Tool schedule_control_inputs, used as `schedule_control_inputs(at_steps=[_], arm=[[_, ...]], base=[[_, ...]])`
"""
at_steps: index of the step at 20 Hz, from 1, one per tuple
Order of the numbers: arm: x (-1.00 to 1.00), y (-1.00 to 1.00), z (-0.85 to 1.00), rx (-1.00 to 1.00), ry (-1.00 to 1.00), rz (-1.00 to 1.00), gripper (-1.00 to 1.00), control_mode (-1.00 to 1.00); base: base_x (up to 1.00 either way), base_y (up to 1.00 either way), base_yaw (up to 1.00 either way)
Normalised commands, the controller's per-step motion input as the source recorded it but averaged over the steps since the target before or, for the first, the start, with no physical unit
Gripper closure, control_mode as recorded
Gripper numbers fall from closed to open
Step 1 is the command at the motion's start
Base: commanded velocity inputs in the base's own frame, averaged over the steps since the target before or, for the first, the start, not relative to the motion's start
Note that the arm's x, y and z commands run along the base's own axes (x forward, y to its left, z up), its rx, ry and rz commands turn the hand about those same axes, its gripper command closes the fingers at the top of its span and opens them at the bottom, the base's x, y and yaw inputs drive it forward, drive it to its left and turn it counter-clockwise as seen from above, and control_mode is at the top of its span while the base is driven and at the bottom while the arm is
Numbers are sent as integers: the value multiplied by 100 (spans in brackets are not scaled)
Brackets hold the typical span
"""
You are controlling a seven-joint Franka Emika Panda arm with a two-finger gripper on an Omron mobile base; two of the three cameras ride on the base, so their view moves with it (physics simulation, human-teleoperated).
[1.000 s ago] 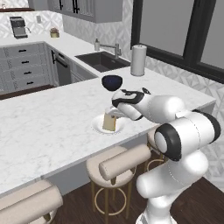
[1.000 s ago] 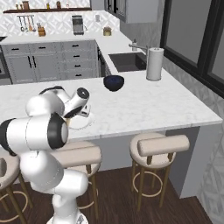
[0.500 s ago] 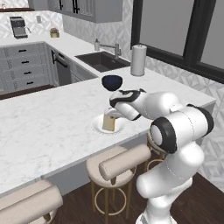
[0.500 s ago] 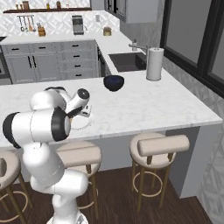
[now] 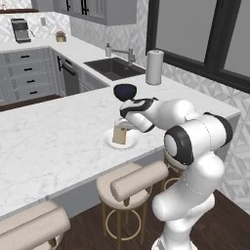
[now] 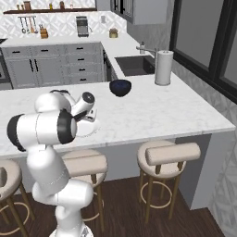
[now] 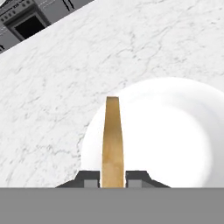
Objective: Start the toaster. Once the lever pops up, take the bread to the plate on the dining counter.
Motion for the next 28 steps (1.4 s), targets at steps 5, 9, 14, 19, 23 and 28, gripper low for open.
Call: schedule_control_inputs(at_steps=[5, 9, 14, 19, 23, 28], arm=[[29, 8, -8, 0, -4, 0, 100, -100], [15, 0, -43, -4, -2, 0, 100, -100], [10, 0, -18, 0, -1, 0, -100, -100], [-9, -21, 0, 0, 0, 0, -100, -100], [-17, -44, 0, 0, 0, 0, -100, -100], [-8, -42, 20, 0, -3, 0, -100, -100]], base=[[0, 0, 0], [0, 0, 0], [0, 0, 0], [0, 0, 0], [0, 0, 0], [0, 0, 0]])
